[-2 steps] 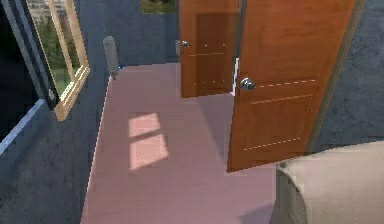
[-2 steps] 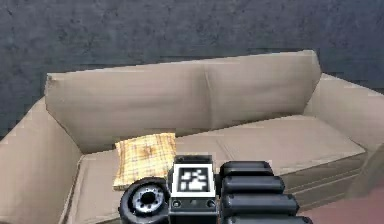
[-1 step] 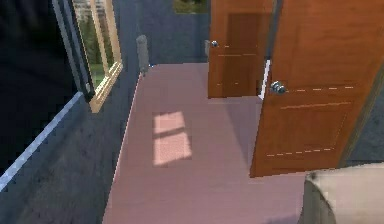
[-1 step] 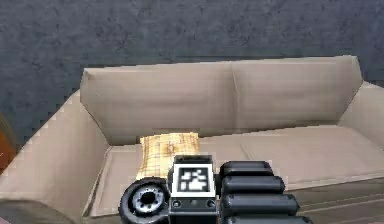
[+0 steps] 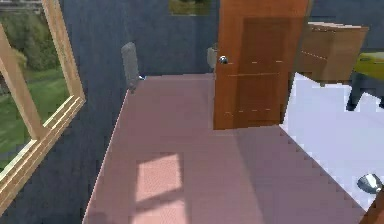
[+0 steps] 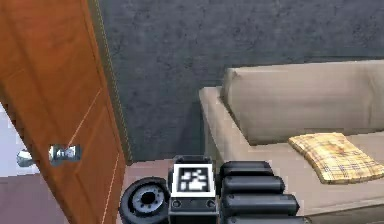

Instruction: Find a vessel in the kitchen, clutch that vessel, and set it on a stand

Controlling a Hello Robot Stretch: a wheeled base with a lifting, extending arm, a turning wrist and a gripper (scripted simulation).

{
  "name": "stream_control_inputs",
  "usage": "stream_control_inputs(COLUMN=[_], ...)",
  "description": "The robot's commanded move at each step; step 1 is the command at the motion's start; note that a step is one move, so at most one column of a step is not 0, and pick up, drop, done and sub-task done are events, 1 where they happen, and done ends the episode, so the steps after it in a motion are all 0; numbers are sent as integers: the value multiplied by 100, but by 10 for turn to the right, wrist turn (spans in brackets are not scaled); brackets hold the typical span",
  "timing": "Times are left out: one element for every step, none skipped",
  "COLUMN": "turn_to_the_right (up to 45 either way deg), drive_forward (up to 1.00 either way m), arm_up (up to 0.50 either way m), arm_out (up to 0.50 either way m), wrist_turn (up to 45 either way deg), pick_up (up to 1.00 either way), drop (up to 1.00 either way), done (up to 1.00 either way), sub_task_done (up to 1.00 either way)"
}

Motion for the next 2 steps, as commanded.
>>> stream_control_inputs(turn_to_the_right=[0, -30], drive_forward=[100, 0], arm_up=[0, 0], arm_out=[0, 0], wrist_turn=[0, 0], pick_up=[0, 0], drop=[0, 0], done=[0, 0], sub_task_done=[0, 0])
